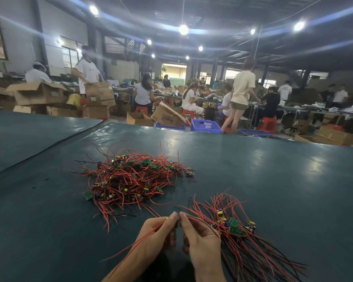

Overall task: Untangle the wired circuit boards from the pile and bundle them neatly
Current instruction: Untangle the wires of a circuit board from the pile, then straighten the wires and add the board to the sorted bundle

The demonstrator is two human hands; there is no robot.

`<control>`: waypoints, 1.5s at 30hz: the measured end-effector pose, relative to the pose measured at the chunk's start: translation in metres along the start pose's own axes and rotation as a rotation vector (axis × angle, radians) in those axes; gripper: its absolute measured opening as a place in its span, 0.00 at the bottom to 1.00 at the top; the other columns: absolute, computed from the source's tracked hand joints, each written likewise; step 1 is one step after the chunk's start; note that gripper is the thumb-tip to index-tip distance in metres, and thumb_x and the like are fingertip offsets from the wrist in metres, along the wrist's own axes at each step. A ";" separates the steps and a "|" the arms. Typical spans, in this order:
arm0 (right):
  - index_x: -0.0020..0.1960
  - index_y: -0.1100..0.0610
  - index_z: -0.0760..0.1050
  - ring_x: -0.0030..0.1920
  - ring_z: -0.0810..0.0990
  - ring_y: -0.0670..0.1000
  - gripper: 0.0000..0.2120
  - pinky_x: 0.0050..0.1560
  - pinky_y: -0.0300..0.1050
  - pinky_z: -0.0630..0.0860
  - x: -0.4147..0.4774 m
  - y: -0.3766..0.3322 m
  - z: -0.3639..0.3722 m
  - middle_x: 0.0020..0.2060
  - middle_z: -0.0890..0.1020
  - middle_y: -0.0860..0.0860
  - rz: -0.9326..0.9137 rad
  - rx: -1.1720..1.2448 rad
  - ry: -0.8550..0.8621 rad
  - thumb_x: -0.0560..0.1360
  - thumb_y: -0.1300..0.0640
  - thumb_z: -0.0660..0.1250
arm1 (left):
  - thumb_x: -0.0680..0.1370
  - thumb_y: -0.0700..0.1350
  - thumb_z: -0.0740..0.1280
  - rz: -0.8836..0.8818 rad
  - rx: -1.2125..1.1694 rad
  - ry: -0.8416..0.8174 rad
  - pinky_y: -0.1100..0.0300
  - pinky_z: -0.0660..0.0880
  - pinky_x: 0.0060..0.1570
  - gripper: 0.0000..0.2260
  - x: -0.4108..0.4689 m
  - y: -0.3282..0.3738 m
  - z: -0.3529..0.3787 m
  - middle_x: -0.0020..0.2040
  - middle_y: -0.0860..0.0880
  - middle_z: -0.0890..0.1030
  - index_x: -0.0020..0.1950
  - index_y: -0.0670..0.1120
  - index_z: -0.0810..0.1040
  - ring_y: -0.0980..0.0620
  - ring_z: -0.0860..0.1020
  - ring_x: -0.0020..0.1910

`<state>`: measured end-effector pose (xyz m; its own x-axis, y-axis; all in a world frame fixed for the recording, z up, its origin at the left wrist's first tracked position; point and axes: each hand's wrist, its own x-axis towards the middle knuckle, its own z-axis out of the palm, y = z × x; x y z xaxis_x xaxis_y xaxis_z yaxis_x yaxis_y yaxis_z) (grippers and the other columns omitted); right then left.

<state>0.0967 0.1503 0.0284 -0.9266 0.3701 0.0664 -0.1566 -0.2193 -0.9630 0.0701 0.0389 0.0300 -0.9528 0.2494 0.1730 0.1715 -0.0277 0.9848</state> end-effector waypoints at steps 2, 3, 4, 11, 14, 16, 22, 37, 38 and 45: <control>0.36 0.54 0.86 0.27 0.76 0.43 0.05 0.38 0.41 0.72 0.002 0.002 0.000 0.25 0.80 0.48 0.014 -0.003 0.021 0.65 0.52 0.76 | 0.75 0.54 0.63 -0.019 -0.035 -0.011 0.61 0.70 0.31 0.21 0.001 0.000 0.000 0.26 0.43 0.75 0.26 0.44 0.75 0.51 0.73 0.26; 0.35 0.55 0.85 0.26 0.75 0.43 0.06 0.36 0.40 0.71 0.003 0.003 0.000 0.24 0.79 0.48 0.028 0.009 0.027 0.68 0.54 0.75 | 0.77 0.51 0.64 -0.024 -0.051 -0.011 0.61 0.69 0.30 0.20 0.001 0.000 -0.001 0.26 0.43 0.74 0.26 0.44 0.75 0.51 0.73 0.26; 0.33 0.57 0.84 0.24 0.73 0.42 0.08 0.35 0.38 0.69 0.004 0.004 0.000 0.22 0.77 0.47 0.044 0.024 0.031 0.69 0.55 0.75 | 0.78 0.48 0.64 -0.026 -0.060 -0.006 0.62 0.69 0.29 0.20 0.001 0.000 -0.001 0.26 0.44 0.74 0.26 0.44 0.75 0.51 0.72 0.26; 0.31 0.57 0.84 0.19 0.66 0.44 0.09 0.20 0.34 0.63 0.021 -0.008 -0.015 0.23 0.75 0.49 0.228 0.190 0.190 0.70 0.56 0.75 | 0.78 0.45 0.66 0.044 -0.046 0.057 0.64 0.68 0.27 0.23 0.002 0.007 -0.006 0.22 0.45 0.72 0.23 0.43 0.71 0.52 0.69 0.21; 0.35 0.58 0.85 0.19 0.67 0.43 0.04 0.18 0.34 0.63 0.030 -0.018 -0.032 0.25 0.76 0.49 0.252 0.303 0.252 0.68 0.58 0.75 | 0.72 0.52 0.64 0.075 -0.028 0.062 0.64 0.68 0.29 0.21 0.003 0.011 -0.013 0.22 0.43 0.73 0.22 0.44 0.71 0.52 0.69 0.22; 0.39 0.59 0.85 0.20 0.68 0.42 0.05 0.18 0.33 0.64 0.031 -0.022 -0.036 0.27 0.77 0.49 0.246 0.354 0.259 0.66 0.58 0.75 | 0.72 0.53 0.64 0.076 -0.031 0.046 0.64 0.69 0.30 0.21 0.004 0.010 -0.013 0.22 0.43 0.73 0.22 0.44 0.71 0.52 0.70 0.22; 0.35 0.56 0.85 0.18 0.65 0.42 0.08 0.19 0.34 0.62 0.018 -0.015 -0.022 0.23 0.76 0.48 0.140 0.195 0.243 0.69 0.53 0.74 | 0.72 0.53 0.63 0.039 -0.108 0.039 0.62 0.69 0.27 0.18 0.002 0.008 -0.007 0.24 0.43 0.74 0.25 0.45 0.72 0.51 0.71 0.23; 0.35 0.54 0.86 0.21 0.66 0.43 0.10 0.21 0.38 0.65 0.020 -0.009 -0.013 0.24 0.78 0.47 0.083 0.065 0.240 0.74 0.55 0.71 | 0.71 0.53 0.66 0.087 -0.003 -0.013 0.61 0.70 0.28 0.19 0.003 0.010 -0.004 0.23 0.45 0.73 0.23 0.46 0.73 0.51 0.72 0.22; 0.36 0.56 0.85 0.20 0.66 0.42 0.09 0.20 0.36 0.64 0.025 -0.010 -0.019 0.25 0.79 0.48 0.094 0.114 0.281 0.74 0.55 0.71 | 0.69 0.55 0.67 0.088 -0.009 -0.001 0.61 0.69 0.28 0.18 0.003 0.011 -0.005 0.23 0.45 0.73 0.23 0.46 0.73 0.51 0.72 0.22; 0.36 0.56 0.85 0.19 0.63 0.43 0.11 0.18 0.36 0.61 0.025 -0.011 -0.024 0.25 0.77 0.49 0.053 0.191 0.293 0.74 0.53 0.70 | 0.72 0.55 0.64 0.002 -0.105 0.071 0.62 0.70 0.29 0.21 0.003 0.011 -0.010 0.24 0.43 0.74 0.25 0.43 0.74 0.51 0.71 0.23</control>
<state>0.0836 0.1841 0.0344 -0.8023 0.5905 -0.0870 -0.1970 -0.3996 -0.8952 0.0664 0.0301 0.0417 -0.9684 0.1805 0.1721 0.1499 -0.1303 0.9801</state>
